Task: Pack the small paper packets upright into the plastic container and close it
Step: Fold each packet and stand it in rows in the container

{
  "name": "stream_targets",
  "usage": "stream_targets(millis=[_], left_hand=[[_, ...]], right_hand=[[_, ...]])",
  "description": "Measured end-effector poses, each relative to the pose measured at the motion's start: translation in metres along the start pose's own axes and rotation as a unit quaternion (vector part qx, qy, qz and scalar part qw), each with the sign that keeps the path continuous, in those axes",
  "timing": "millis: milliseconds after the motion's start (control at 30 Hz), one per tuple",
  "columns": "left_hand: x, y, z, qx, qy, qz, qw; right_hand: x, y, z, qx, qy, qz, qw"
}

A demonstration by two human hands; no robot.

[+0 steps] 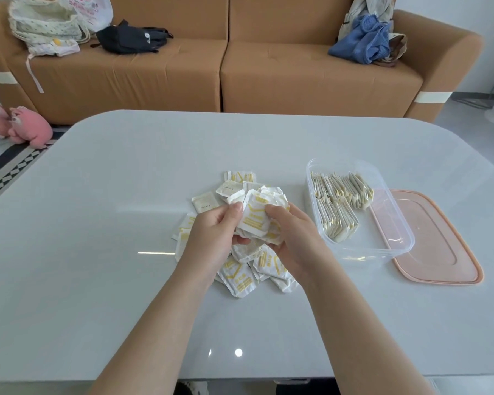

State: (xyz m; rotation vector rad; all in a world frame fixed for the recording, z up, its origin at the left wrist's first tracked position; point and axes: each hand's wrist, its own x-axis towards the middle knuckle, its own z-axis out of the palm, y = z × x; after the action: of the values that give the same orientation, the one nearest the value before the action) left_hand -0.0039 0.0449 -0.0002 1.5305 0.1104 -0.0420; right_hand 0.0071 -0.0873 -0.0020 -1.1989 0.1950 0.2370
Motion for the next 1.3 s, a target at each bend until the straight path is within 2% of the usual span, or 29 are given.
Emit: stream_targets(millis=[200, 267, 433, 733, 933, 1100, 1200, 1300], left_hand=[[0.004, -0.006, -0.009, 0.072, 0.037, -0.021, 0.997], [0.006, -0.008, -0.011, 0.125, 0.053, -0.01, 0.991], [0.003, -0.005, -0.013, 0.183, 0.021, -0.004, 0.983], [0.005, -0.004, -0.02, 0.132, 0.094, 0.0, 0.987], [0.005, -0.003, -0.02, 0.134, 0.113, 0.015, 0.984], [0.011, -0.004, -0.033, 0.123, 0.175, 0.026, 0.976], [0.014, -0.005, -0.04, 0.126, 0.191, 0.015, 0.973], [0.011, -0.003, -0.031, 0.117, 0.152, 0.015, 0.981]], right_hand=[[-0.002, 0.002, 0.001, -0.08, -0.043, 0.008, 0.996], [-0.002, 0.002, 0.001, -0.106, -0.03, 0.004, 0.994], [-0.001, 0.004, 0.0, -0.153, 0.006, 0.001, 0.988], [-0.005, -0.005, -0.007, -0.254, -0.038, -0.005, 0.967], [-0.006, -0.006, -0.007, -0.214, -0.014, -0.002, 0.977], [-0.004, -0.009, -0.012, -0.153, 0.031, -0.009, 0.988], [-0.005, -0.014, -0.016, -0.085, 0.004, -0.004, 0.996], [-0.006, -0.011, -0.014, -0.065, -0.052, 0.015, 0.996]])
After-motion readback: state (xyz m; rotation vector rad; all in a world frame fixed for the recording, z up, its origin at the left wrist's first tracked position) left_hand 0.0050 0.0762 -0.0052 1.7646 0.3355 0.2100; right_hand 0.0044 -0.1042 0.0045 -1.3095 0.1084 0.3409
